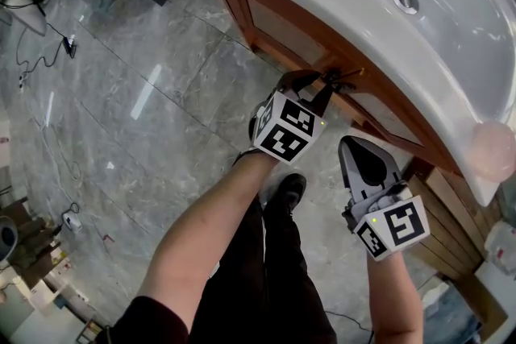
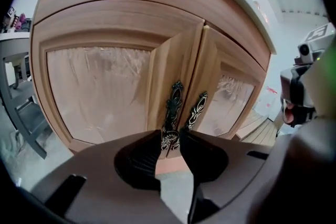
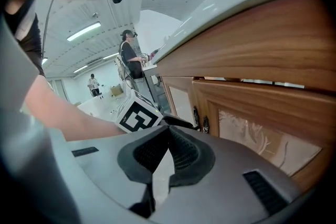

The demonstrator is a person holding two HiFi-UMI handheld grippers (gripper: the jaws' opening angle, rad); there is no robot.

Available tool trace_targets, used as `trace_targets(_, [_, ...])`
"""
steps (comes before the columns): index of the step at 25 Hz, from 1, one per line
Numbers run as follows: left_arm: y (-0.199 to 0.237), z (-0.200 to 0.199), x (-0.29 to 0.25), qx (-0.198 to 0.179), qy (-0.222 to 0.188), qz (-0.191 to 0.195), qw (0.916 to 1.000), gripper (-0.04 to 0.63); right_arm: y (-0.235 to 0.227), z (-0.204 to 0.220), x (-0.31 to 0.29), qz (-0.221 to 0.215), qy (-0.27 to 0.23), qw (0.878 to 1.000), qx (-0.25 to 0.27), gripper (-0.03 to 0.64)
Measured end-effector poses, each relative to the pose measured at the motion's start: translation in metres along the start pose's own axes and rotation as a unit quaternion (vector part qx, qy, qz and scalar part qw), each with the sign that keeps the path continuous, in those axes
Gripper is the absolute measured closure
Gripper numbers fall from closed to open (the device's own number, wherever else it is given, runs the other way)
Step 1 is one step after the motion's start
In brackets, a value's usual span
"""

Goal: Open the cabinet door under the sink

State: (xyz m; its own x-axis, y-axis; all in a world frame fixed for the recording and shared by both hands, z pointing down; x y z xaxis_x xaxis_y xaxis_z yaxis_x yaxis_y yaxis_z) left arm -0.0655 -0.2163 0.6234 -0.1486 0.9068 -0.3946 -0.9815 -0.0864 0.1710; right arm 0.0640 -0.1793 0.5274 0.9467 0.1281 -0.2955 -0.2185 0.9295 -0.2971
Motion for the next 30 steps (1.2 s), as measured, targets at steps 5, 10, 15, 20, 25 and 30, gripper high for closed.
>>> trace_targets(5, [0.0, 0.005, -0.008, 0.011, 0.009, -0.001, 0.9999, 0.476, -0.002, -0.002, 0.0, 0.001, -0.002, 1.0, -0.002, 0.603])
trace_targets(10, [0.0, 0.004, -0.012, 0.009, 0.018, 0.006, 0.9998, 0.497, -0.006, 0.001, 0.003, 0.006, 0.001, 1.0, -0.011, 0.603])
trace_targets(15, [-0.001, 0.005, -0.012, 0.007, 0.014, 0.012, 0.9998, 0.5, -0.01, 0.008, 0.003, 0.012, 0.006, 1.0, -0.021, 0.603])
trace_targets(20, [0.001, 0.005, -0.007, 0.003, 0.004, 0.025, 0.9997, 0.505, -0.011, 0.006, 0.0, 0.013, 0.001, 1.0, -0.022, 0.603])
trace_targets(25, [0.001, 0.01, 0.002, 0.01, 0.002, 0.035, 0.9993, 0.505, -0.017, 0.001, -0.002, 0.012, -0.002, 1.0, -0.018, 0.603])
trace_targets(30, [0.002, 0.012, 0.011, 0.01, 0.003, 0.049, 0.9988, 0.506, -0.02, -0.005, -0.013, 0.0, -0.013, 1.0, -0.022, 0.601])
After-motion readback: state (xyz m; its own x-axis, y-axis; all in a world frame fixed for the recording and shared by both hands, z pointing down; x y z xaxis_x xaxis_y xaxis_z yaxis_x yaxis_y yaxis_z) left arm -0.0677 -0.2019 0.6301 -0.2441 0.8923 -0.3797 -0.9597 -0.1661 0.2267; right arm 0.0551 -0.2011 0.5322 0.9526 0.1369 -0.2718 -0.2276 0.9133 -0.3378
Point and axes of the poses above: the fingertips, and each gripper's own axes: x backward along the fingers, y to its left, z out of its underside, the point moved 5 cm from there along x, backward along the fingers, and after that the axes turned 13 degrees about -y, right-handed, at the moved point
